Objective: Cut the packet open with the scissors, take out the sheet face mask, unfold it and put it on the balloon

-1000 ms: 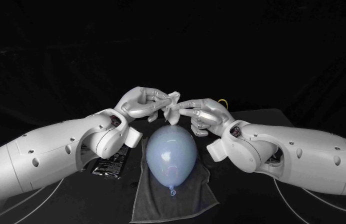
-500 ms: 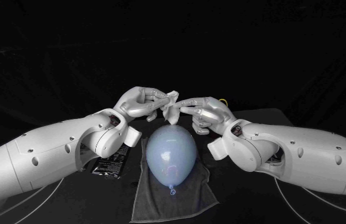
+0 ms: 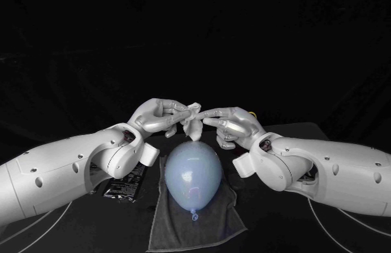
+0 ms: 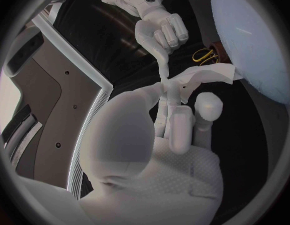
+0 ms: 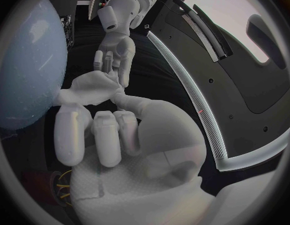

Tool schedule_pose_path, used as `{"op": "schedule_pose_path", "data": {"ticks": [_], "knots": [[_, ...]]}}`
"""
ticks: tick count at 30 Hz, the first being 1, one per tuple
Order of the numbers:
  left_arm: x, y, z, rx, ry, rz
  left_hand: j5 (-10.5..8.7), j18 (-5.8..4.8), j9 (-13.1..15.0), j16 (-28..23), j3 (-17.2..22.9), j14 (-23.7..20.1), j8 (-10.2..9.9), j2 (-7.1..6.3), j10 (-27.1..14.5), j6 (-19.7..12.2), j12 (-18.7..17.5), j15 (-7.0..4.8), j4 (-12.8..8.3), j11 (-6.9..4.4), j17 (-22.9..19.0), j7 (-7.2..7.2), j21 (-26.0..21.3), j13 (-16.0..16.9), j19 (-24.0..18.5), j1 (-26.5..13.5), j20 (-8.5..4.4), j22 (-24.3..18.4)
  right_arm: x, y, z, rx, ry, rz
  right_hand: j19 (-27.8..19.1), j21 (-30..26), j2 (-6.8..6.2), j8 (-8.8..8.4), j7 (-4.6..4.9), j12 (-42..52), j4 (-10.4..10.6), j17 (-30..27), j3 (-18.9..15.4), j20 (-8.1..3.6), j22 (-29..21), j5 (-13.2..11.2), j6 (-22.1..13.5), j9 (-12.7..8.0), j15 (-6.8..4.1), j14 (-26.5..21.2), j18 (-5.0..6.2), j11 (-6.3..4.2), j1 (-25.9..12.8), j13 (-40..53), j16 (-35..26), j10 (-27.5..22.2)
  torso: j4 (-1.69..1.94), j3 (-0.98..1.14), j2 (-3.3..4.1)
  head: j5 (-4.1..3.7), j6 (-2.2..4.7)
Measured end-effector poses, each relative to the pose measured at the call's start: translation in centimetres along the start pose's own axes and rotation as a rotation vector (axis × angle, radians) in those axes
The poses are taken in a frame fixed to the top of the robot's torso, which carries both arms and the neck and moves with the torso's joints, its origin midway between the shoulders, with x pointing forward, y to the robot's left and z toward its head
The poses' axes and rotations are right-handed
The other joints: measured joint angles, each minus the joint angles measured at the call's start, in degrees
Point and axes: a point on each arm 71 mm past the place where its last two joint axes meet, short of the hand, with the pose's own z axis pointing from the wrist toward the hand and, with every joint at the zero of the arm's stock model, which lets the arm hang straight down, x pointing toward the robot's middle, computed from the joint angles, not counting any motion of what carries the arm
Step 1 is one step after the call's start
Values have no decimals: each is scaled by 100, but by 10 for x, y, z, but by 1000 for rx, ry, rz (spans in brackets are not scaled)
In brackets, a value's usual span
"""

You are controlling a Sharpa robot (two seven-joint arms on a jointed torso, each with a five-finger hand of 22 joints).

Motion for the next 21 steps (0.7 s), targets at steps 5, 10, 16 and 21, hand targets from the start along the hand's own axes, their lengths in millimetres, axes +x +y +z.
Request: {"op": "schedule_pose_path", "data": {"ticks": [5,10,16,21], "knots": [[0,0,0,-2,-1,-5,-2,0,0,27,0,0,0,8,0,0,0,0,0,0,1,0,0,0,0,8,0,0,-3,-1,3,-1,-12,-7,0,0,0,0,0,-1,0,0,0,0,2,0,0,0,0,0,0,0,0,-3,-3,0,1,-3,0,-4,11],[0,0,0,-5,-3,-13,-10,0,0,28,0,0,-1,18,-1,-9,0,0,0,1,2,8,-1,0,0,19,0,0,-6,-1,4,1,-25,-15,-1,0,30,0,0,-2,0,1,0,0,3,0,0,0,0,0,0,-1,-30,-3,-4,-1,0,-3,0,-5,12],[-1,1,0,-10,-8,-26,6,-1,0,28,0,30,-1,41,12,-28,55,30,0,-11,3,-11,36,21,64,-4,-2,67,-9,-2,4,7,-34,-22,-1,0,8,0,17,-11,-16,5,16,0,3,0,18,0,1,0,0,-1,-53,0,-20,-1,-3,-4,0,-5,19],[-2,1,-1,-14,-14,-38,6,-83,0,28,0,51,-1,41,13,-29,55,11,0,-12,3,-11,36,25,64,-4,-2,88,-12,-3,4,15,-43,-29,-10,0,6,0,56,-19,-41,5,41,8,3,0,75,8,1,-1,0,12,-54,1,0,12,-3,-3,-3,-10,23]]}}
